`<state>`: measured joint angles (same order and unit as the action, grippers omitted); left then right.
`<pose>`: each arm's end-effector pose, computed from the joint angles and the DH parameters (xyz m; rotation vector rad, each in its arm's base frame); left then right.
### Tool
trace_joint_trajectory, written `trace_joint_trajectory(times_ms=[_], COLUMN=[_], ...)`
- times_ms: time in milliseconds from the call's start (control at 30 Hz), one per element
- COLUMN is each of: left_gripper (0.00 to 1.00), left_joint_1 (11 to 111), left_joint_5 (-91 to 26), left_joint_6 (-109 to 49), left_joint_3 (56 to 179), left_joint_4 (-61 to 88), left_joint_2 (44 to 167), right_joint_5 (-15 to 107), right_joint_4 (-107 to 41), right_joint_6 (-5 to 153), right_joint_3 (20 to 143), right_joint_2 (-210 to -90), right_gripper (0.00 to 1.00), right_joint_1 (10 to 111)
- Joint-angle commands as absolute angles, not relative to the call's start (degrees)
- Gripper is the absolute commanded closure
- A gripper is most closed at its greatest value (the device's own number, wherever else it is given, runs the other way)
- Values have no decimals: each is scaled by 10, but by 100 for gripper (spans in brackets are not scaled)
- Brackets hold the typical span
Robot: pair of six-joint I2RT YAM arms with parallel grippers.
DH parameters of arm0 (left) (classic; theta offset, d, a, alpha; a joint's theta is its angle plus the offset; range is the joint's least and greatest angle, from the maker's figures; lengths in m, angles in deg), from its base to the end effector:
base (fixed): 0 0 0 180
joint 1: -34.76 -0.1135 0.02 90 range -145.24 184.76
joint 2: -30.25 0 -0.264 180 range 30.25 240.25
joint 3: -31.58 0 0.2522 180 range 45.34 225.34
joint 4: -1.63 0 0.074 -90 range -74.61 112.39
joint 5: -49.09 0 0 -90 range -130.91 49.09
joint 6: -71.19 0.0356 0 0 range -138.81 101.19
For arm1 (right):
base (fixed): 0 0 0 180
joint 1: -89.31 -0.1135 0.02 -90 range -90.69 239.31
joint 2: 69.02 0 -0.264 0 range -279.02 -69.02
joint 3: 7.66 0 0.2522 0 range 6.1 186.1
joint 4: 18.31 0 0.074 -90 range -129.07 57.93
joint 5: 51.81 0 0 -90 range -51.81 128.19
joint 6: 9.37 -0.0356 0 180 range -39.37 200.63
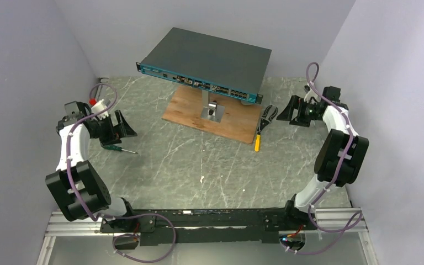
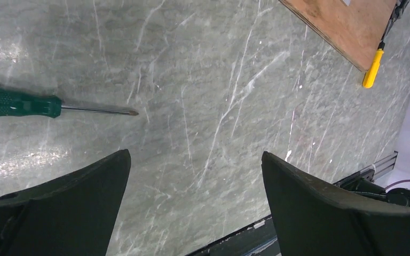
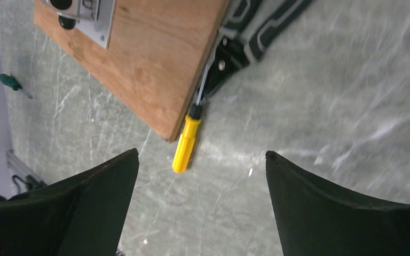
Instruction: Open the umbrella
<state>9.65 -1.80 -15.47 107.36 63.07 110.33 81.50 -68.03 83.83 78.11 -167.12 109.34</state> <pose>0.2520 0.0933 0.2620 -0.2824 2.4709 -0.7228 0.3376 -0.0971 0.2328 0.1168 2.4126 0.8144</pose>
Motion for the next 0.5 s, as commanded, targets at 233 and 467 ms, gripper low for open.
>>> trace_joint_trajectory(times_ms=[233,467], left_gripper=[1,1], left_joint_1=[95,95], left_joint_5=[-23,-27], left_joint_6=[-133,-142], left_joint_3=[1187,1206], left_joint_4=[673,683], left_joint_2=[1151,1179], right_joint_5=[843,840], right_joint_4=[-562,-527], right_joint_6=[834,835], right_joint_3=[951,1017], right_joint_2=[-1829,-1916], right_gripper=[20,31], right_joint_1=[1054,1012])
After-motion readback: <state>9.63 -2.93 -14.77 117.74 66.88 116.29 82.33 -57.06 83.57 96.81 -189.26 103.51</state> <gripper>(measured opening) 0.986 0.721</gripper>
